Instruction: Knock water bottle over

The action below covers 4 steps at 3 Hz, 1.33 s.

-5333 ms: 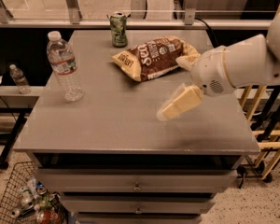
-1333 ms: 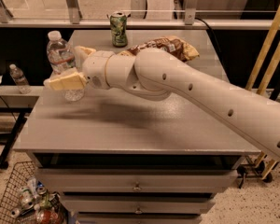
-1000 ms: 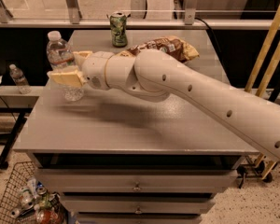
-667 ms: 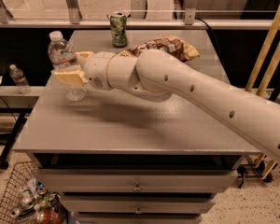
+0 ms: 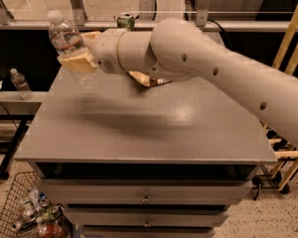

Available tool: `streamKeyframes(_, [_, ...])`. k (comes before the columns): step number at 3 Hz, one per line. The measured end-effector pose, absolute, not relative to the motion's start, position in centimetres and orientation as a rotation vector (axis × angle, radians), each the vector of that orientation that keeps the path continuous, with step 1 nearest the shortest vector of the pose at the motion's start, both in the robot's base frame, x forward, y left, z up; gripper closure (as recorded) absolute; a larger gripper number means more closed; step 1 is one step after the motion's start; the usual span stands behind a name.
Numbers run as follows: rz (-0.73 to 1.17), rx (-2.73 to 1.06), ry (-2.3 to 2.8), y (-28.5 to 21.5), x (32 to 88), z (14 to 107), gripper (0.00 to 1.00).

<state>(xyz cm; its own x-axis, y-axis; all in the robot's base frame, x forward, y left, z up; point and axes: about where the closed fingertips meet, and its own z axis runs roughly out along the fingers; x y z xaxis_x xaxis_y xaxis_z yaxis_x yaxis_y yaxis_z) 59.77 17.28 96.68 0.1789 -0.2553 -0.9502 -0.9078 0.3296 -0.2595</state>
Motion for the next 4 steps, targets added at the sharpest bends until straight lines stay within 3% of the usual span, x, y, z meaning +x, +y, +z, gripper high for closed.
streamKeyframes(2, [0.478,-1.518,1.386,16.7,63.9,97.9,1.0])
streamKeyframes(4, [0.47,-1.587,1.423,15.3,63.7,96.6,1.0])
